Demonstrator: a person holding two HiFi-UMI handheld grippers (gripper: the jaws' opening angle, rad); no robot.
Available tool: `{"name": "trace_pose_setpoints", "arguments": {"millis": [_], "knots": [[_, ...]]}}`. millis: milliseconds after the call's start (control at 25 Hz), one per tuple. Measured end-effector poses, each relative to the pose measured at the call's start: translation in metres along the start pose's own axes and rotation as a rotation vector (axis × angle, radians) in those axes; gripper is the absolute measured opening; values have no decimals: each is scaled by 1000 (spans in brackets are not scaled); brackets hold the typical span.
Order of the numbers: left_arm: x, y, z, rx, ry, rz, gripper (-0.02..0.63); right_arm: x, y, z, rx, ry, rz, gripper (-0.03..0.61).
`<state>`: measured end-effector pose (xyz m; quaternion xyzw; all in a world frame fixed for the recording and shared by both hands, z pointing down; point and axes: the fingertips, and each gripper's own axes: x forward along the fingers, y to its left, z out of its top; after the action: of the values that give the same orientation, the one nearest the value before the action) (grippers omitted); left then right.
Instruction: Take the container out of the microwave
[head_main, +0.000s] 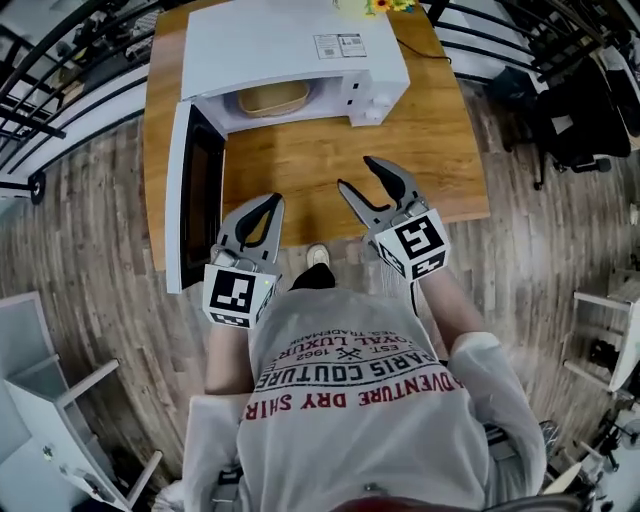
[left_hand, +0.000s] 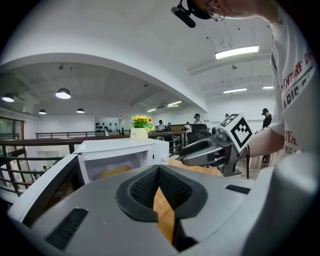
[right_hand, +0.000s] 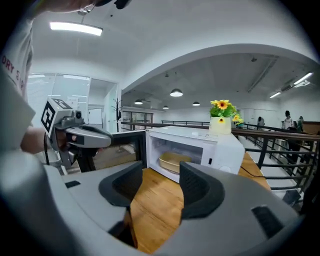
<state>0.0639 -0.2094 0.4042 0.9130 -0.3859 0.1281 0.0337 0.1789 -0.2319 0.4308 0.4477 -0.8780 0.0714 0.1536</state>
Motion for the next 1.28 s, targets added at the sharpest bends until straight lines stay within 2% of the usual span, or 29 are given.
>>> {"name": "trace_pose_setpoints", "arguments": {"millis": [160, 440, 880, 1000, 1080, 1240, 1280], "knots": [[20, 28, -3, -14, 10, 17, 14, 52, -6, -1, -50, 64, 88, 230], [35, 66, 5, -36, -8, 58, 14, 126, -11, -6, -168, 207, 176, 230], [42, 98, 8, -86, -19, 114, 14, 221, -18, -47, -546, 484, 272, 230], [43, 108, 8, -71, -20, 134, 14, 241, -22, -58, -689, 510, 275, 230], [42, 112, 9, -93, -26, 146, 14, 251, -24, -66, -780, 525, 284, 229], [41, 113, 7, -114, -27, 146, 14, 266, -25, -80, -856, 571, 325, 219], [41, 112, 7, -113, -27, 143, 14, 269, -25, -81, -866, 580, 330, 196]]}}
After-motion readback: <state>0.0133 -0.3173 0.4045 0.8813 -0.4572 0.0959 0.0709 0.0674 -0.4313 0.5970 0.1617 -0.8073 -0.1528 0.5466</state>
